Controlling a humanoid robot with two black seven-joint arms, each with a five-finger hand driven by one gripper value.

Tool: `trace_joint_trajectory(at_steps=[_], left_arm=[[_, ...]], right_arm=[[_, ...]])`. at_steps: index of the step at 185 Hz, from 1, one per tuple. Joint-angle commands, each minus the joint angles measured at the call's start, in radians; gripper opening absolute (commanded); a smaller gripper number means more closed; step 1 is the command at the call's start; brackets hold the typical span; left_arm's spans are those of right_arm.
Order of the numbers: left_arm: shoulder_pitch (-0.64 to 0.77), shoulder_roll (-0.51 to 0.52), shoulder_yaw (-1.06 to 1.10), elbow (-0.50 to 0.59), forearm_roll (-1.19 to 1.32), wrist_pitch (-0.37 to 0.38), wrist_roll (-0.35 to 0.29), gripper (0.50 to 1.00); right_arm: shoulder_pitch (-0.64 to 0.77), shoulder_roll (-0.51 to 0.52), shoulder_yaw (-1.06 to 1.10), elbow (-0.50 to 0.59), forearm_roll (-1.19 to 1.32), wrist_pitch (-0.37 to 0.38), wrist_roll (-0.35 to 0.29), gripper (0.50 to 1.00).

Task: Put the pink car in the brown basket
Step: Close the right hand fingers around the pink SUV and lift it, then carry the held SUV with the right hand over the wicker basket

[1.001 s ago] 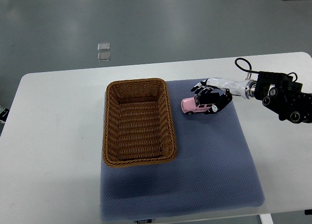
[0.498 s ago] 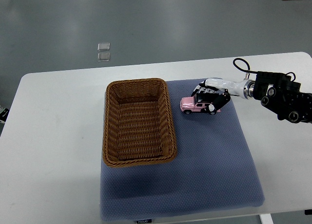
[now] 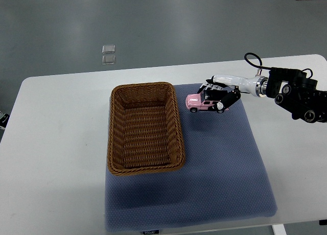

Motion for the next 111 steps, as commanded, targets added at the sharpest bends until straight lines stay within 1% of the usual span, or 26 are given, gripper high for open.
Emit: trace_joint_trajectory(at_steps=[1,36,48,60,88,111], left_arm=[[-0.001,0.000,0.000,0.000,0.000,0.000,0.000,1.000],[-0.001,0.000,0.000,0.000,0.000,0.000,0.000,1.000],[0.000,0.000,0.000,0.000,0.000,0.000,0.000,1.000],[0.000,0.000,0.000,0.000,0.000,0.000,0.000,1.000],[0.000,0.000,0.000,0.000,0.000,0.000,0.000,1.000],[0.000,0.000,0.000,0.000,0.000,0.000,0.000,1.000]], right_arm=[[0.023,-0.003,0.000,0.002,0.002,0.000,0.028,0.500],[0.063,-0.003,0.000,0.008,0.005,0.003,0.068,0.500],[0.080,0.003,0.002,0.008,0.007,0.019,0.079,0.500],[0.100,0.014,0.002,0.008,0.008,0.038,0.082,0.500],[0.144,0.020,-0.003,0.009,0.007,0.055,0.082,0.500],[0.184,0.093,-0.029,0.006,0.001,0.070,0.081,0.500]])
